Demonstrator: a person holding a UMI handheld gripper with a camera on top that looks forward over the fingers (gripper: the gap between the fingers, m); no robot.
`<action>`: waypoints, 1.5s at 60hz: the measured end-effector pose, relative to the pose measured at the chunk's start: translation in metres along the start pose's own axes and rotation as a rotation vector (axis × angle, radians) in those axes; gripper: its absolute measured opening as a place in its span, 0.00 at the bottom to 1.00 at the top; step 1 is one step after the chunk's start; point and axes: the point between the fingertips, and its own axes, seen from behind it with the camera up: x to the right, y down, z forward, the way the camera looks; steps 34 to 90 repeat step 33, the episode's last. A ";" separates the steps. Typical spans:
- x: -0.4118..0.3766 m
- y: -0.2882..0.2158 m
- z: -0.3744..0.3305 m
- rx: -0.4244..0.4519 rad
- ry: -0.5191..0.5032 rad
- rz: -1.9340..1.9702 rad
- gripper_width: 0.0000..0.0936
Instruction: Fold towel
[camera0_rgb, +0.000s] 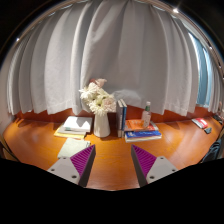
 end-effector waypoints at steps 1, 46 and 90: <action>0.001 0.001 -0.002 0.000 0.001 0.001 0.75; 0.010 0.027 -0.024 -0.031 0.004 0.022 0.75; 0.010 0.027 -0.024 -0.031 0.004 0.022 0.75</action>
